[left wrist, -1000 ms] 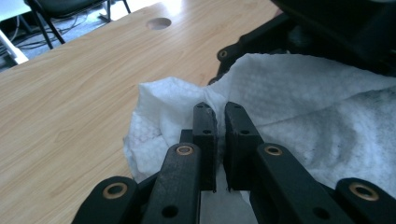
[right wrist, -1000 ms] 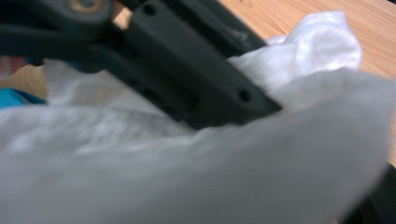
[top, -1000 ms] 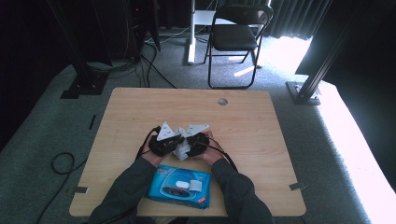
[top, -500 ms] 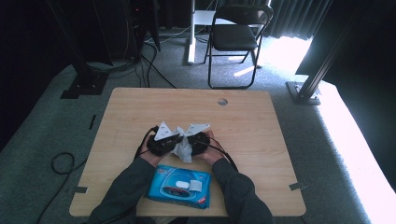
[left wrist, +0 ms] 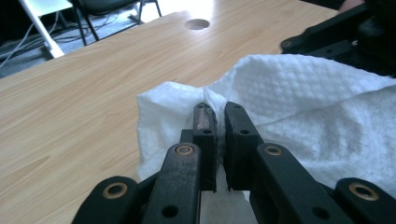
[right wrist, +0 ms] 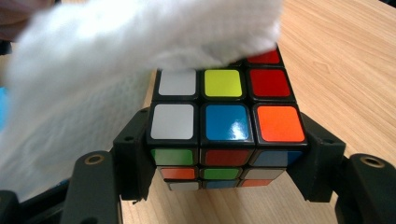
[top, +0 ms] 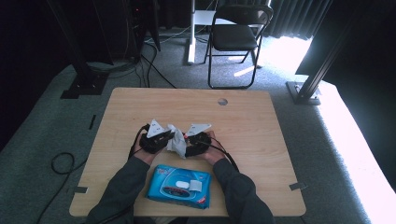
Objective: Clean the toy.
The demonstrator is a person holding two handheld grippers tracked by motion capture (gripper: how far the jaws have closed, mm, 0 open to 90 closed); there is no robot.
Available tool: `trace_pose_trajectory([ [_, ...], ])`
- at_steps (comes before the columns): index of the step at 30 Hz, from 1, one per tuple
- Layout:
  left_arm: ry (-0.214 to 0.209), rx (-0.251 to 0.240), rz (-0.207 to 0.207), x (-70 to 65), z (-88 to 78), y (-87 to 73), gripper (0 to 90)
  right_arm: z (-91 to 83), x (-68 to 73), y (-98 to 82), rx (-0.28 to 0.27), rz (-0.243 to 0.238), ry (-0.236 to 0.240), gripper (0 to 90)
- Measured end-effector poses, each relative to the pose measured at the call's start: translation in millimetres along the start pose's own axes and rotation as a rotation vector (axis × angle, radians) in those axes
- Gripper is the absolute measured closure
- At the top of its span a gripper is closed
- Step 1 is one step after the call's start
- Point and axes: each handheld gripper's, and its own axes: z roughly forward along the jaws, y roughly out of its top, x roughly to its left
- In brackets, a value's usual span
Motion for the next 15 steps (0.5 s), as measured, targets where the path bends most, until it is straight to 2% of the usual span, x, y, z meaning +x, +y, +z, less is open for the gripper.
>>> trace_pose_trajectory([
  [8, 0.005, 0.006, -0.003, 4.1, -5.7, -5.6, 84.6, -5.2, -5.1, -0.2, -0.015, 0.022, -0.013, 33.9],
  [15, -0.006, 0.014, 0.005, 1.5, -6.3, -8.7, 84.6, -5.1, -7.5, -0.7, -0.014, 0.034, -0.019, 33.9],
])
